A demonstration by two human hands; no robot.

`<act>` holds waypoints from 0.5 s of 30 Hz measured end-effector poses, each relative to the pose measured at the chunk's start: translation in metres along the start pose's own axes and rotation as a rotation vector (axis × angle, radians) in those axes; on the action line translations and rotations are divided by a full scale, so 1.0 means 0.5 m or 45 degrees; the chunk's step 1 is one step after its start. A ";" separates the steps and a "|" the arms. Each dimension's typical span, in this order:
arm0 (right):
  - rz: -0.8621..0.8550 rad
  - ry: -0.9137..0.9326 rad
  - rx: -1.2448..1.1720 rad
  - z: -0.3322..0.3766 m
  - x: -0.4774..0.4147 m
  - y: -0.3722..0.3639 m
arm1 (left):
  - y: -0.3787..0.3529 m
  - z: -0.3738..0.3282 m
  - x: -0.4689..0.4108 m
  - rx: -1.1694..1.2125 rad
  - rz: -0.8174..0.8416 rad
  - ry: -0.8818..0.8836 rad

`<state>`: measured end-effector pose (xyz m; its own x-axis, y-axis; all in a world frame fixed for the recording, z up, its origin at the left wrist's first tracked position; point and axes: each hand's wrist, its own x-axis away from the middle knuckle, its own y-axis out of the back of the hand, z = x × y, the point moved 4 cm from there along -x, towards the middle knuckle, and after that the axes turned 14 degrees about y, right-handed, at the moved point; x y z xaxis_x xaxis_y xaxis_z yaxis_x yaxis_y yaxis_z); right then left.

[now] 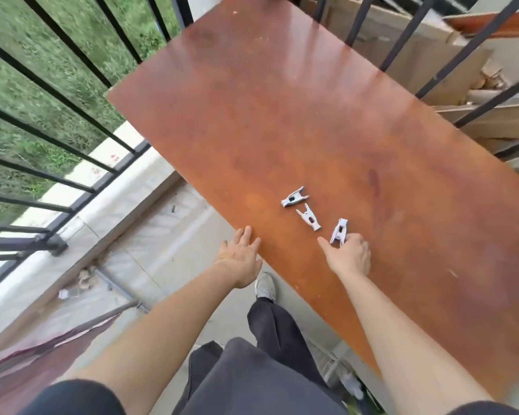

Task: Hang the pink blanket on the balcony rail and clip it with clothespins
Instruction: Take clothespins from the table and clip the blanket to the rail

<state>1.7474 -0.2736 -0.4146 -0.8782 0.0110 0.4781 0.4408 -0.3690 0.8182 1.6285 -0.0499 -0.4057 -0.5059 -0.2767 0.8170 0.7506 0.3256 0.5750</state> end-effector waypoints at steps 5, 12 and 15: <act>-0.093 -0.005 -0.199 0.017 -0.023 0.014 | 0.018 0.032 0.014 0.072 -0.006 0.038; -0.062 0.529 -0.521 0.292 0.021 0.010 | 0.070 0.240 0.117 0.283 -0.253 0.316; 0.051 0.754 -0.555 0.434 0.088 -0.026 | 0.055 0.370 0.191 0.334 -0.337 0.475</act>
<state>1.7433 -0.0665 -0.3351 -0.8706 -0.4681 0.1515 0.4689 -0.6962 0.5435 1.5219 0.1000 -0.3040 -0.4426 -0.6674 0.5989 0.4619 0.4028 0.7902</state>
